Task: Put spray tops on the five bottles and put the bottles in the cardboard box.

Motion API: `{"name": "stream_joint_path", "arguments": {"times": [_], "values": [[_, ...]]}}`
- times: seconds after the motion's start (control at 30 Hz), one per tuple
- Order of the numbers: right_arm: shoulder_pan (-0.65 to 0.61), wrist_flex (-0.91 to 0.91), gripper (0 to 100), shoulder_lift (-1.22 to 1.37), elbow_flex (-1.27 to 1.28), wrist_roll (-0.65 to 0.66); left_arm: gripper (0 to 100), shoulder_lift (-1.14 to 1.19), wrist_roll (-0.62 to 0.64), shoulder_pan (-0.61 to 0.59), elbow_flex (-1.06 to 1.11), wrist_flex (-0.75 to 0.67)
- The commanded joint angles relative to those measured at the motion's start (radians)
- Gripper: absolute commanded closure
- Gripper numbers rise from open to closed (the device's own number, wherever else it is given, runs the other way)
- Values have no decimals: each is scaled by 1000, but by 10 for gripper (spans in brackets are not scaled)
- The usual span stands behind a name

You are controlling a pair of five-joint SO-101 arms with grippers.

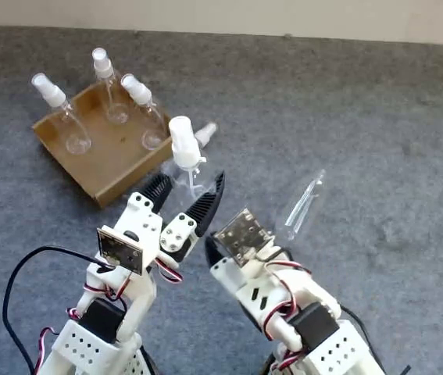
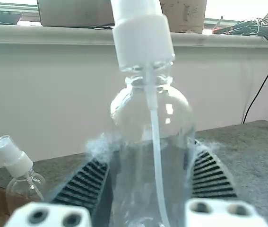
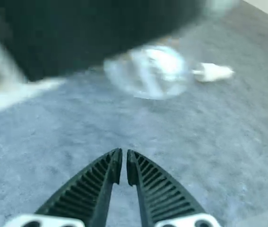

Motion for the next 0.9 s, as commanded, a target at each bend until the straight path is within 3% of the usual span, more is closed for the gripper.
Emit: {"name": "stream_joint_path", "arguments": {"times": [0.0, 0.37, 0.6, 0.7, 0.87], "values": [[-28, -25, 991, -13, -10, 5, 976, -16, 9, -7, -4, -29], [-28, 19, 991, -30, -18, 3, 976, -16, 11, -4, -4, -29], [-22, 76, 991, -321, -5, 3, 976, -16, 11, -4, -4, -29], [1, 102, 991, -321, -8, 3, 976, -16, 11, -4, -4, -29], [-96, 104, 991, -323, -8, 2, 976, -16, 11, 71, -2, -28]]}}
